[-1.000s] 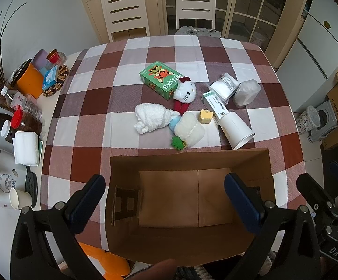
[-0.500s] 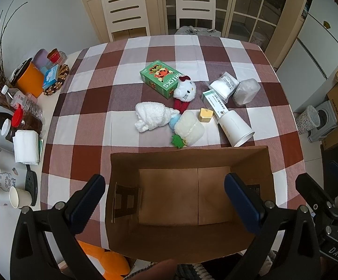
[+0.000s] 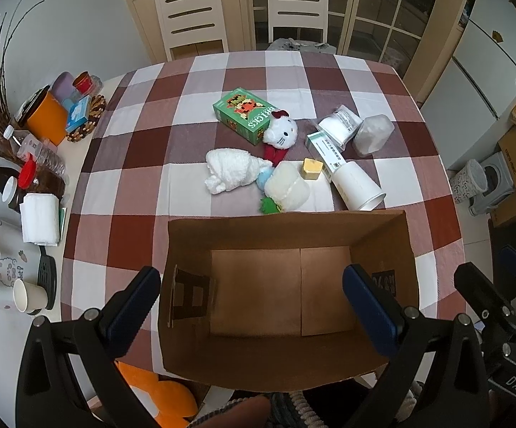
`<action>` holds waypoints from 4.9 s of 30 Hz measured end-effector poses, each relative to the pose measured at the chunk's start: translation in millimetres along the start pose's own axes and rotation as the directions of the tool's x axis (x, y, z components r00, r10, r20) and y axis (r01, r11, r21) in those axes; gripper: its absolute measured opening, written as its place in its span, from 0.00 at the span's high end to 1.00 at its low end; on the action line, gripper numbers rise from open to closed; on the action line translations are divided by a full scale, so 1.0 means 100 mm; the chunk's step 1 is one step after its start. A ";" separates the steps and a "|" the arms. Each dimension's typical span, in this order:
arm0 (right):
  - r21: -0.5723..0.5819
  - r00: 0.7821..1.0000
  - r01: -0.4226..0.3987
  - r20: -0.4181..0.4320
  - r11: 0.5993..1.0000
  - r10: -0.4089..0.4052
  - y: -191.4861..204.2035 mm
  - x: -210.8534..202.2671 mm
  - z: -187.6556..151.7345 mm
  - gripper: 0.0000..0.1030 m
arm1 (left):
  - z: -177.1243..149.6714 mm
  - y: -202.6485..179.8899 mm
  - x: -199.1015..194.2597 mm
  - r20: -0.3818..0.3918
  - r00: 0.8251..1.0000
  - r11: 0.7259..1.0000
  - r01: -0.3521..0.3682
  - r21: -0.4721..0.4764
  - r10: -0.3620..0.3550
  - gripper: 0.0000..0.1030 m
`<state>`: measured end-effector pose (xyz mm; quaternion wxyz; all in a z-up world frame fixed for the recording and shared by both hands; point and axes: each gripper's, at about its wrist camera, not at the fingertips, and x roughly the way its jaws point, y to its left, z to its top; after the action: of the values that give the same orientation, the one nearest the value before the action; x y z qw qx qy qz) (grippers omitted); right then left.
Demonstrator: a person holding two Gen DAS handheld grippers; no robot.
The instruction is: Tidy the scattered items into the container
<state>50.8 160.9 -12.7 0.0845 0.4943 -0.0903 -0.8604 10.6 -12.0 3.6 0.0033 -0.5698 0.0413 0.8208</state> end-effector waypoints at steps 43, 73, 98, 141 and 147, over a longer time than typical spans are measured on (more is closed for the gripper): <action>0.060 0.999 -0.053 0.015 0.997 0.053 -1.21 1.32 0.12 0.00 | -0.39 2.97 1.16 0.112 0.993 0.978 -0.021 -0.206 0.045 0.05; 0.124 0.991 0.034 -0.131 0.992 -0.018 -0.91 2.10 0.37 0.00 | 1.20 0.63 2.12 0.042 0.886 0.648 0.304 0.698 -0.461 0.05; -0.309 0.912 -0.267 -0.388 0.913 0.135 0.08 2.71 0.63 0.00 | 1.27 1.22 2.13 0.142 0.945 0.883 0.213 0.417 -0.295 0.18; -0.306 0.927 -0.162 -0.374 0.938 0.038 -0.08 2.70 0.28 0.10 | 1.19 0.61 2.52 0.024 0.970 0.739 0.168 0.653 -0.242 0.46; -0.489 0.939 -0.113 -0.338 0.865 -0.069 0.20 2.84 0.21 0.11 | 1.15 1.48 2.58 0.053 0.977 0.962 0.190 0.196 -0.204 0.21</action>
<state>-108.0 76.6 -234.9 0.2344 0.5967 0.1467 -0.7533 -194.9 -161.5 -188.0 0.1408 -0.5377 0.0623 0.8289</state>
